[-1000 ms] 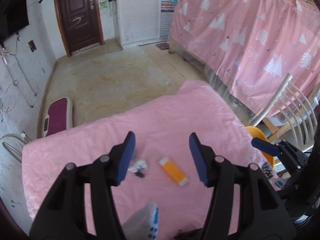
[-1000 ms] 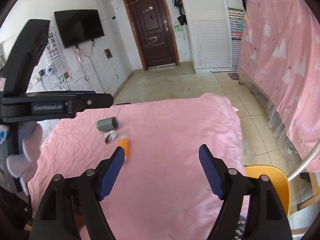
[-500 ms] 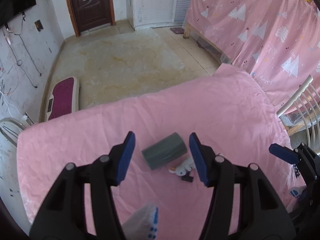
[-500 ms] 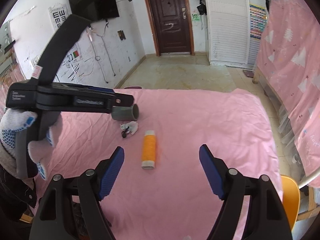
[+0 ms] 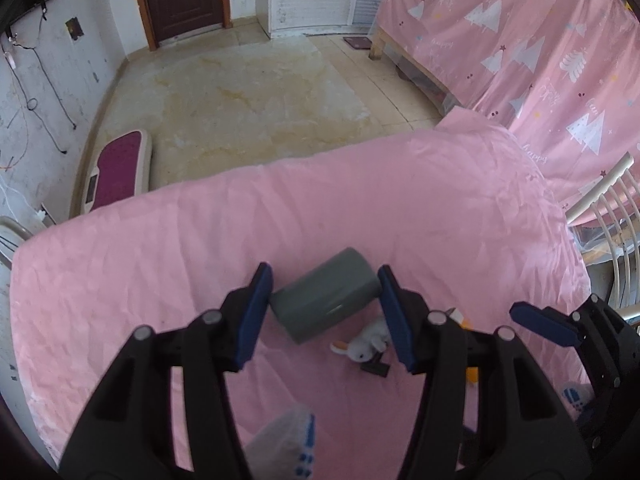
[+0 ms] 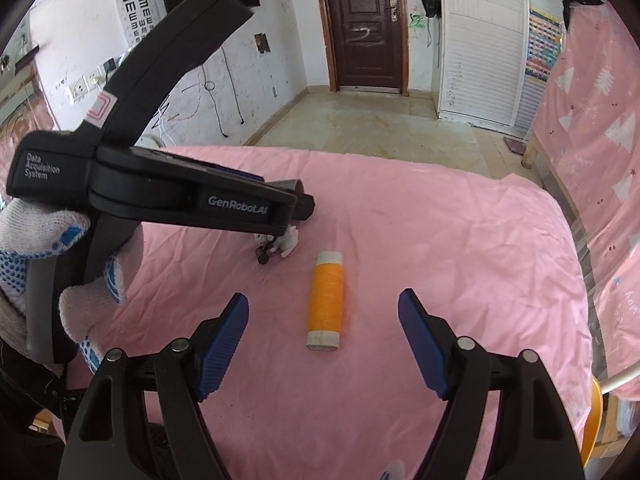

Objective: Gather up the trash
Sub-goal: 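Grasp the grey cylinder with the left tool while the right tool grasps the orange spool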

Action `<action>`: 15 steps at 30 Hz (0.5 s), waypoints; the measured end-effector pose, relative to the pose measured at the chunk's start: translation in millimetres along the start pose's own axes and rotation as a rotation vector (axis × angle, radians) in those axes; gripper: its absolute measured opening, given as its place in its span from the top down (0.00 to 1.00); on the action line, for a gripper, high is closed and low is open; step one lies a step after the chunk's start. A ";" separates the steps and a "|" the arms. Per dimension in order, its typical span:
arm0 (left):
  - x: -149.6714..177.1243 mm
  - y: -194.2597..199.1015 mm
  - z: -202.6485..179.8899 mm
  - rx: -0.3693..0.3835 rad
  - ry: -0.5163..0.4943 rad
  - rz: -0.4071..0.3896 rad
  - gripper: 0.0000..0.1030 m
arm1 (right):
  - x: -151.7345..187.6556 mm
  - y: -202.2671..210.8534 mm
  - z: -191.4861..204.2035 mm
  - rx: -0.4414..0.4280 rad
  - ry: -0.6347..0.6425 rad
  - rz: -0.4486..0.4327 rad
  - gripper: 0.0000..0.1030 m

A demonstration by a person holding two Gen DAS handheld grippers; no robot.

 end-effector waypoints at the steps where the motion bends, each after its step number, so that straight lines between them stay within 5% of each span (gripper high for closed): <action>1: 0.7 0.6 0.3 0.001 -0.002 -0.001 0.49 | 0.1 -2.2 0.6 0.000 0.001 0.006 0.44; 11: 0.2 5.1 -0.9 0.021 0.006 -0.022 0.50 | 2.9 -20.8 -0.6 0.050 0.006 0.042 0.93; 15: -1.0 17.7 -2.8 0.027 0.009 -0.049 0.50 | 4.0 -14.5 -7.3 0.052 0.001 0.030 0.94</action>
Point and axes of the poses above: each gripper's, at about its wrist camera, not at the fingertips, and y roughly against the way its jaws point, z to its left, x to its underside, the point moved 7 cm from there along -y, roughly the way its jaws point, and after that the axes turned 5 degrees about z, right-handed, at the moved point
